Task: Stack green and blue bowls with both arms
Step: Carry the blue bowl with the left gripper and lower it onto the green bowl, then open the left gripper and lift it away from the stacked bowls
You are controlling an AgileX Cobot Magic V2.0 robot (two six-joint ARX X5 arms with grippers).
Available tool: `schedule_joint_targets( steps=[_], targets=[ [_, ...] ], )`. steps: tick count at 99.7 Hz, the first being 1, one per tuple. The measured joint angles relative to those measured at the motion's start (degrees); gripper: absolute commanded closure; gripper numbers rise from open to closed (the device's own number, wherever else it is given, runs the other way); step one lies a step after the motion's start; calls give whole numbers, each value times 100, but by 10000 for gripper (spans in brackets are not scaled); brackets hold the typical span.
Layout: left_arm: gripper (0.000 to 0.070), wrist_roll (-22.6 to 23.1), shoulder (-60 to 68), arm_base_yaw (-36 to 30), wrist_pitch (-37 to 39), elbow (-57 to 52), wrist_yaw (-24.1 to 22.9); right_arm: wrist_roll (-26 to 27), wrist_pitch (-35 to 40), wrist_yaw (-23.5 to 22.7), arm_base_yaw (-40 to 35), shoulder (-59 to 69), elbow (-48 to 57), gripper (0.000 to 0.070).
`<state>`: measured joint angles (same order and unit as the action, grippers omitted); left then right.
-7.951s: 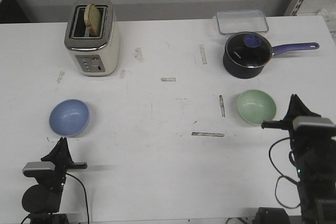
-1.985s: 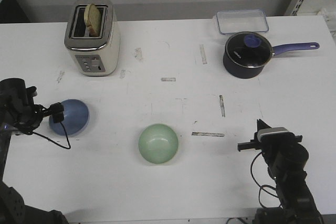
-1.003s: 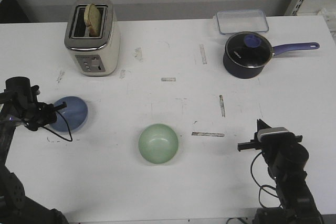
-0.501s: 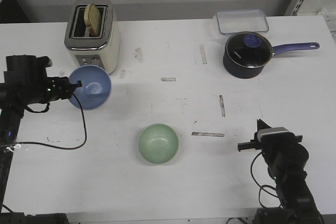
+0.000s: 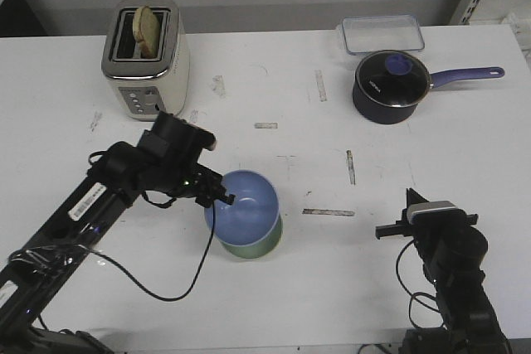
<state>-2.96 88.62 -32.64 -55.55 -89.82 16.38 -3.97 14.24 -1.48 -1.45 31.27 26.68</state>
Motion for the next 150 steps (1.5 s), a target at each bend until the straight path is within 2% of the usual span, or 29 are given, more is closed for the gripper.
schedule_joint_targets(
  steps=[20,53,64,81,85,91,101,108,111,119,131,140,150],
  targets=[
    [699,138,492,-402,-2,0,-428,39,-4,0,0,0,0,699],
    [687,175,767,-446,-46,0,-446,39,-33,2,0,0,0,699],
    [535,184,767,-446,-48,0,-446,39,-33,0,0,0,0,699],
    [173,197,767,-446,-46,0,-455,39,-33,0,0,0,0,699],
    [116,197,767,-446,-44,0,-446,39,-33,2,0,0,0,699],
    [76,199,767,-446,-46,0,-446,42,-35,2,0,0,0,699],
    [81,199,767,-446,-74,-68,-463,39,-35,0,0,0,0,699],
    [114,203,767,-446,-85,-275,-525,42,-35,0,0,0,0,699],
    [157,212,767,-446,-81,-396,-603,39,-35,0,0,0,0,699],
    [338,278,767,-428,-155,-750,-890,39,-35,2,0,0,0,699],
    [700,402,765,-407,-483,-1266,-1445,42,-39,2,0,0,0,699],
    [698,476,673,-313,-514,-1449,-1770,39,-81,2,0,0,0,699],
    [698,638,437,-59,-481,-1445,-1801,39,-291,2,0,0,0,699]
  ],
)
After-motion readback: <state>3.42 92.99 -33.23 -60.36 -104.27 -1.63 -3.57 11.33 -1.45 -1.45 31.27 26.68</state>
